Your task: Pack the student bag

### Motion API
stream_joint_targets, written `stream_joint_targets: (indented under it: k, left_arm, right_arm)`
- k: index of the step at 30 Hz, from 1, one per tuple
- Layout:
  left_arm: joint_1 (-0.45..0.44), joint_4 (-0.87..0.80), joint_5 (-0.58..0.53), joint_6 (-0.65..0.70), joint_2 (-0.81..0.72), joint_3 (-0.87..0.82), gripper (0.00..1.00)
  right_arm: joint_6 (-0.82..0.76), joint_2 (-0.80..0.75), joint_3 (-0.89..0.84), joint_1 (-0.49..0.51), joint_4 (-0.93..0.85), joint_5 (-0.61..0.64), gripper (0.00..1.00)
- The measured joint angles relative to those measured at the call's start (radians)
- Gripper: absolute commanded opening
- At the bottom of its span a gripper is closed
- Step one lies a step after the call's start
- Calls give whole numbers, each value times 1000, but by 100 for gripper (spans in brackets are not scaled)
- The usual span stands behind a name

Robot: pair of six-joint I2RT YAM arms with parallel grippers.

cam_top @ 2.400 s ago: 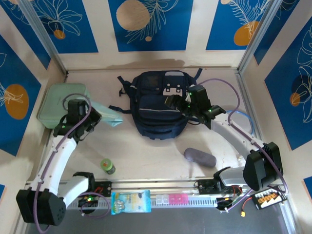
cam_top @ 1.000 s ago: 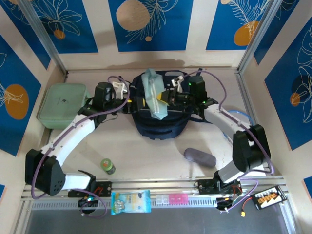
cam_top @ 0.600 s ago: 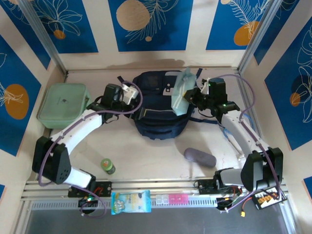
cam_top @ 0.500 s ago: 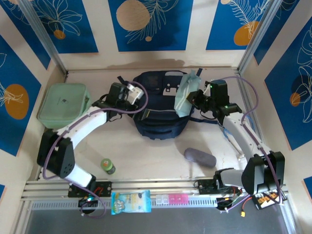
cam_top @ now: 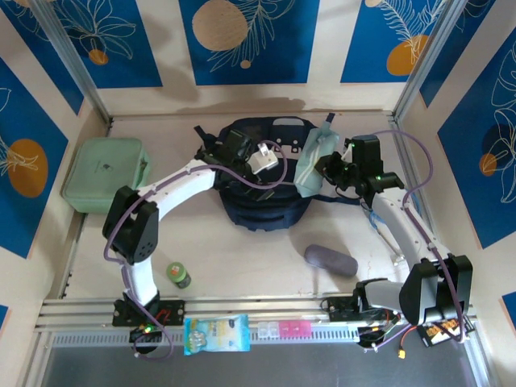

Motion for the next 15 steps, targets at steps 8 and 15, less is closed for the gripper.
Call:
stream_joint_targets:
  k: [8, 15]
  left_arm:
    - [-3, -91, -9, 122, 39, 97, 98]
    - [-6, -198, 18, 215, 104, 170, 98]
  right_arm:
    - [1, 14, 2, -3, -18, -24, 11]
    - [2, 10, 2, -6, -30, -25, 11]
